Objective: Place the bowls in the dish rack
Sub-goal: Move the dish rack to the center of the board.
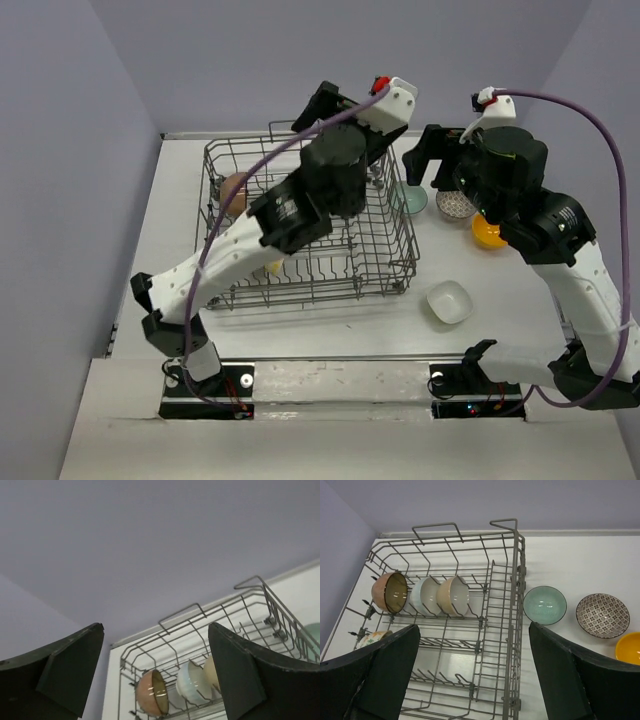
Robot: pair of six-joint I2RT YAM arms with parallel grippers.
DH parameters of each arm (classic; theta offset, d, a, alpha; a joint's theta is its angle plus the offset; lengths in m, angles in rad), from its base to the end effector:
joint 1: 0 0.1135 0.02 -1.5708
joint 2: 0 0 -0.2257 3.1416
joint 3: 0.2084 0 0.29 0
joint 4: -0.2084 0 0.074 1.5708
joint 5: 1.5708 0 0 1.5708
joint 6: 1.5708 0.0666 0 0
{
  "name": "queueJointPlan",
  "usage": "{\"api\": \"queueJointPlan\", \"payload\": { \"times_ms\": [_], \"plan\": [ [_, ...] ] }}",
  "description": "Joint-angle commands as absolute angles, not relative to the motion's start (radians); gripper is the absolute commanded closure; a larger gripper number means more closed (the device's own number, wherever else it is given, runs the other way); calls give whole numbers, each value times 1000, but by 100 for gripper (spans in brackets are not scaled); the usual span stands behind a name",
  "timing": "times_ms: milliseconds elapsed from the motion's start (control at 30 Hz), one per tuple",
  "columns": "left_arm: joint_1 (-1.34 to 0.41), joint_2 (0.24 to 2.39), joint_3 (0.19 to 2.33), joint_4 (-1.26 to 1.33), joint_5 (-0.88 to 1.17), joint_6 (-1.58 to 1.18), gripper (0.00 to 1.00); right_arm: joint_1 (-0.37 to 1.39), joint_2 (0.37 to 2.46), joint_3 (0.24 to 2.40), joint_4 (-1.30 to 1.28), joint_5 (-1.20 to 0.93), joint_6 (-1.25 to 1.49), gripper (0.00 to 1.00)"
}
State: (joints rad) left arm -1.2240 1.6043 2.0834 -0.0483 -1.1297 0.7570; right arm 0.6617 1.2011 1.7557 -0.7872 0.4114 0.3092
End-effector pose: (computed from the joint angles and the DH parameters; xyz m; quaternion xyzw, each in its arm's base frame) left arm 0.1738 -0.3038 0.5659 0.1341 0.6268 0.1165 0.7587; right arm 0.2368 0.1507 0.4932 -0.0099 0.7782 0.1416 0.6118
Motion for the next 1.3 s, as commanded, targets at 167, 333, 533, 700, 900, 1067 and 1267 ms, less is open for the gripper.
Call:
{"api": "queueJointPlan", "payload": {
  "times_ms": [167,333,533,700,900,1067,1267],
  "plan": [
    [-561,1655,2204,-784,-144,-132,10,663,1151,1801,-882,543,291,2],
    [-591,1536,2025,-704,-244,-169,12,663,1109,1674,-907,675,321,0],
    [-603,1398,1797,-615,-199,-225,10,663,1045,1441,-914,814,396,0],
    [-689,1319,1665,-572,-245,-255,10,606,1032,1306,-930,824,446,0],
    [-748,1266,1534,-512,-259,-271,9,468,1052,1261,-919,729,426,0],
    [-767,1235,1450,-457,-242,-278,9,457,1133,1241,-913,673,431,0],
    [-769,1203,1376,-422,-232,-276,9,457,1248,1183,-876,490,388,6]
  ]
}}
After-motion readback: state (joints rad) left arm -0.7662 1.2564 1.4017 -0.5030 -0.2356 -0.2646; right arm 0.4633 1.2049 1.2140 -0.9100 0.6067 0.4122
